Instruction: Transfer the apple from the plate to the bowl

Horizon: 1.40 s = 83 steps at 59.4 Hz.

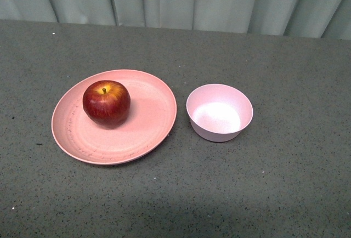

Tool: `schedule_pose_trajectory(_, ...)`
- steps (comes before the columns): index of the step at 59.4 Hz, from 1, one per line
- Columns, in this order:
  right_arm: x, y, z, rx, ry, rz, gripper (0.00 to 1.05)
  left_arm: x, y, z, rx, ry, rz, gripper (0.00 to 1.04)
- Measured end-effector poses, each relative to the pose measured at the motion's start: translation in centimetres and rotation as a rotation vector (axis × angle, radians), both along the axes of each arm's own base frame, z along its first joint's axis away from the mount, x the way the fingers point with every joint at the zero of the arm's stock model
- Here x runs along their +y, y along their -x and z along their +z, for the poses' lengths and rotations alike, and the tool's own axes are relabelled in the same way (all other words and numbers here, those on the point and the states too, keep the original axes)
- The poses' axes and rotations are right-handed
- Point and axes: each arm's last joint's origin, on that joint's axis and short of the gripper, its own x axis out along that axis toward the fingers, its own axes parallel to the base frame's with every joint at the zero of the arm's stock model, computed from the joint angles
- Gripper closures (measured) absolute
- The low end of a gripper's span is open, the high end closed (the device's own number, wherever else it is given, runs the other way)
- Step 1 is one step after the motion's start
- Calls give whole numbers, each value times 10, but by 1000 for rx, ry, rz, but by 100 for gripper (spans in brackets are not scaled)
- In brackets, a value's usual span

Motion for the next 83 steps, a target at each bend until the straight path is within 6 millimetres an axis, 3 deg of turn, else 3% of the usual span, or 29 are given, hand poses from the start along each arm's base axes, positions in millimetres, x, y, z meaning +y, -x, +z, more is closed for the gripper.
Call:
schedule_pose_trajectory(76, 0, 37, 1, -10, 0, 1, 104, 0, 0, 0, 0, 0, 0, 7)
schedule_pose_trajectory(83, 0, 37, 1, -10, 1, 1, 86, 0, 0, 0, 0, 0, 1, 7)
